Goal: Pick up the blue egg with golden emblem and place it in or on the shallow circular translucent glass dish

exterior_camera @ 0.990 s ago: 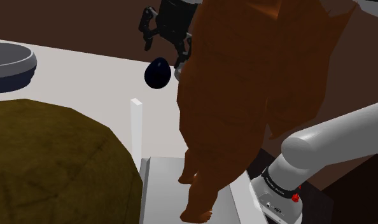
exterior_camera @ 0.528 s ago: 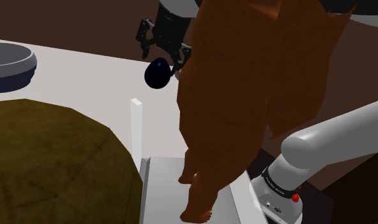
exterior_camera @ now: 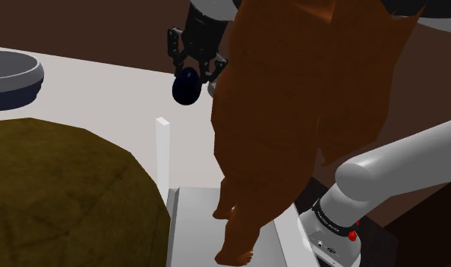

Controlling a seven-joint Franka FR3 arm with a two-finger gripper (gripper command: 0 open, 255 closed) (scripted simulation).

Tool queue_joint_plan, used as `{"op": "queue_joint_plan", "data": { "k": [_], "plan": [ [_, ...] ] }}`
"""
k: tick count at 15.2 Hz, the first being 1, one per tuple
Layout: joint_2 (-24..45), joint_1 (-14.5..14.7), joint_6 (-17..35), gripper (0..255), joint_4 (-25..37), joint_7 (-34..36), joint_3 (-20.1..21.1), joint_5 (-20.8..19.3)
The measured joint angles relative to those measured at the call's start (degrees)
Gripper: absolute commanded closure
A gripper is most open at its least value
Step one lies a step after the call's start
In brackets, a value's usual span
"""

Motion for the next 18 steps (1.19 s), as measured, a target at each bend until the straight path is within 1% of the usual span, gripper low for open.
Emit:
{"op": "queue_joint_plan", "data": {
  "k": [8, 11, 18],
  "plan": [
    [0.01, -0.03, -0.09, 255, 0.16, 0.06, 0.02, -0.06],
    [0.08, -0.12, -0.98, 255, 1.9, 0.03, -0.22, -0.21],
    [1.36, -0.83, -6.75, 255, 7.71, 0.2, -0.4, -1.14]
  ]
}}
